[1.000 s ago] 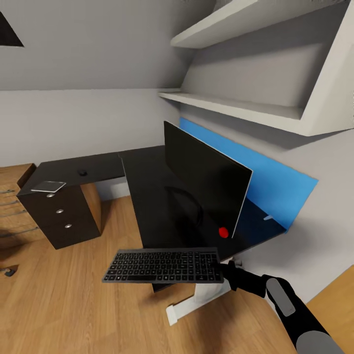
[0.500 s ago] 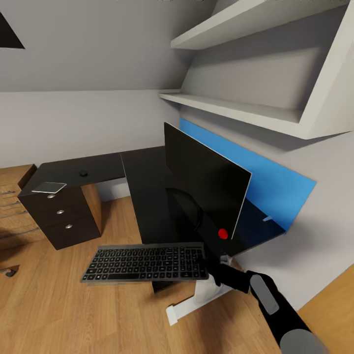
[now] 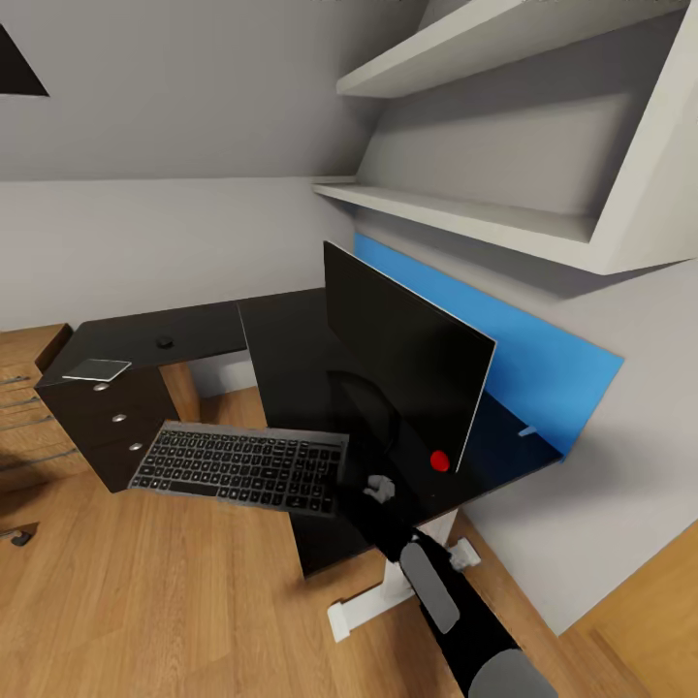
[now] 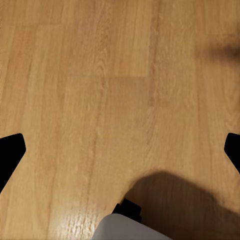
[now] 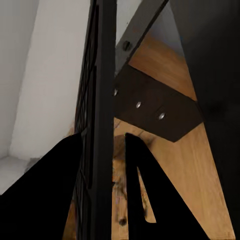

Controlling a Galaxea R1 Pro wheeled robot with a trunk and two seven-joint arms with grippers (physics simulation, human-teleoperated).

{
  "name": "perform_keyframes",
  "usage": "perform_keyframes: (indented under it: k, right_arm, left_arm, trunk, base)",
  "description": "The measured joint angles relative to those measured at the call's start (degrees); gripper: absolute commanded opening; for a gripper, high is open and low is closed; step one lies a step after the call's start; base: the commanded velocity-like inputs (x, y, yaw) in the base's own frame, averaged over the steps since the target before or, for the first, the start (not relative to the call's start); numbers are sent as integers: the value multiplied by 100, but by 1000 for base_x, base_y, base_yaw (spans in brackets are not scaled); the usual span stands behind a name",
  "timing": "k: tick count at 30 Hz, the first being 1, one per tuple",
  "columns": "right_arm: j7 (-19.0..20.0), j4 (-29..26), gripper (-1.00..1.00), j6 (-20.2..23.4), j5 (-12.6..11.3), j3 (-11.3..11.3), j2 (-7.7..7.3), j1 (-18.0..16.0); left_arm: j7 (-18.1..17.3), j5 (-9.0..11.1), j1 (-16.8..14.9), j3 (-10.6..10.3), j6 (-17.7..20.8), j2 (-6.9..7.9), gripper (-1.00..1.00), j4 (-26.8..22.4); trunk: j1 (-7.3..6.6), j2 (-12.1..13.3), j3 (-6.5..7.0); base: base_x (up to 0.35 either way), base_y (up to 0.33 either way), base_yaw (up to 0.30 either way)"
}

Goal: In the bedroom, organize the workspace by keeping the computer under the desk, ensuring the monitor is on the desk, placing the keyboard on the desk next to the monitor, placing the mouse on the desk next to the keyboard, moving the folder from the swivel chair onto the desk next to the mouse, stacking the notebook on top of the folder with the pen on top of the notebook, and positioning the swivel chair next to the desk.

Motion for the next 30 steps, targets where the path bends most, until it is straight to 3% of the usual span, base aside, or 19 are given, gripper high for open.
perform_keyframes:
  k: [5, 10, 16, 18, 20, 23, 30]
  right_arm:
    - [-420, -15, -100, -1430, -41, 636, 25, 13]
    - [-678, 174, -100, -2429, -59, 837, 25, 36]
    - [-740, 219, -100, -2557, -126, 879, 25, 106]
    - [-739, 223, -100, -2558, -285, 882, 25, 111]
    - [-733, 228, -100, -2552, -595, 878, 25, 114]
    - [-732, 230, -100, -2548, -955, 873, 25, 117]
    - [-727, 231, -100, -2546, -1099, 878, 25, 179]
  left_arm:
    - [0, 0, 1, 0, 0, 0, 100, 0]
    - [0, 0, 1, -1, -5, 0, 100, 7]
    - [0, -6, 1, 0, -11, -3, 100, 6]
    - [0, -8, 1, 0, -13, -4, 100, 6]
    - [0, -25, 1, 0, -20, -2, 100, 4]
    - [0, -179, 1, 1, -34, -1, 100, 5]
    - [1, -315, 1, 5, -41, -9, 100, 6]
  trunk:
    - [0, 0, 0]
    - [0, 0, -1]
    - [0, 0, 0]
    - [0, 0, 0]
    - [0, 0, 0]
    - [0, 0, 0]
    - [0, 0, 0]
  base:
    - [0, 0, 0]
    - [0, 0, 0]
    - [0, 0, 0]
    - [0, 0, 0]
    - [0, 0, 0]
    - [0, 22, 0]
    - [0, 239, 0]
